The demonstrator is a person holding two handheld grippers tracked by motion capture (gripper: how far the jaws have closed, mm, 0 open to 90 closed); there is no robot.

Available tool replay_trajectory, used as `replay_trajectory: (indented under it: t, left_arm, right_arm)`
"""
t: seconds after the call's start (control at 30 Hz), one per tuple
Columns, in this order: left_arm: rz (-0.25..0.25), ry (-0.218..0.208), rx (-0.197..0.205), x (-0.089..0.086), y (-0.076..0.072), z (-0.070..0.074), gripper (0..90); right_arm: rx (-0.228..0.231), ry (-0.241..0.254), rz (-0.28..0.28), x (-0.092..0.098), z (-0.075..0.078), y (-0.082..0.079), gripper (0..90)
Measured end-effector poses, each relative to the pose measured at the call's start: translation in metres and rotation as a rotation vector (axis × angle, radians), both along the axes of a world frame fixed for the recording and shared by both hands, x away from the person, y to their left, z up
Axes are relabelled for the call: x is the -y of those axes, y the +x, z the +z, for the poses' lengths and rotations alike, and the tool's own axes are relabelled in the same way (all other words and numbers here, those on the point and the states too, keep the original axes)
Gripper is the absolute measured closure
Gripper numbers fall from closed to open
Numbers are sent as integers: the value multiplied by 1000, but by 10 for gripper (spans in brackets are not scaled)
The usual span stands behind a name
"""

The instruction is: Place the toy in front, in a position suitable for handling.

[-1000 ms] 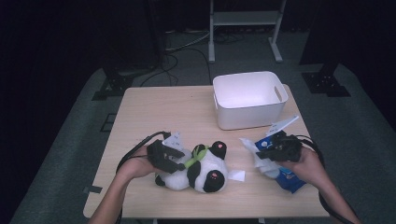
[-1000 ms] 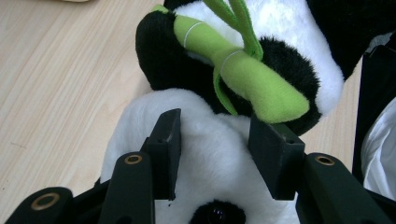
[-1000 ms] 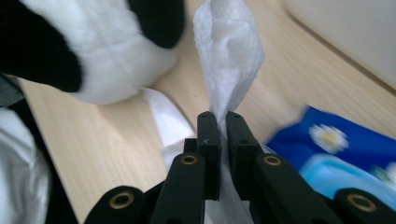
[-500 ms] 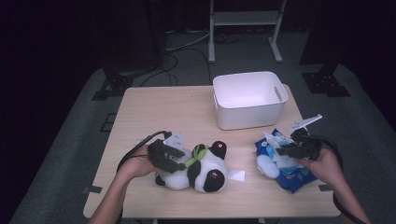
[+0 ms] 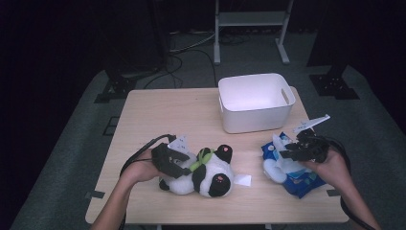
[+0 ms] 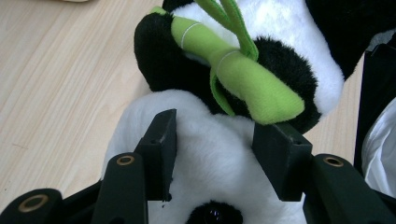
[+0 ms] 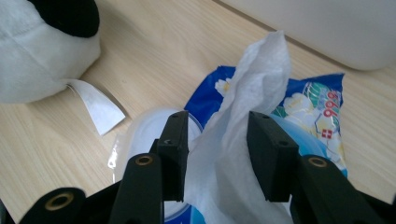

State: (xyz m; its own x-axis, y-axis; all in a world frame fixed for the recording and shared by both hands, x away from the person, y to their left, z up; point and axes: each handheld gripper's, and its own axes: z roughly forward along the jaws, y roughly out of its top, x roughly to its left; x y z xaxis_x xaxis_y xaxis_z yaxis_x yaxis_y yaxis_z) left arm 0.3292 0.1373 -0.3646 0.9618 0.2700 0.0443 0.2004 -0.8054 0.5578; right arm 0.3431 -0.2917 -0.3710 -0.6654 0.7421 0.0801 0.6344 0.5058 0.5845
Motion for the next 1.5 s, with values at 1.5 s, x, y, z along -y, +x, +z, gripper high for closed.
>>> replay_trajectory:
  t: [1.5]
  left_arm:
    - [39,-106,70,-8,-25,-14,475]
  right_arm:
    - [85,29,229,-124,44,62,550]
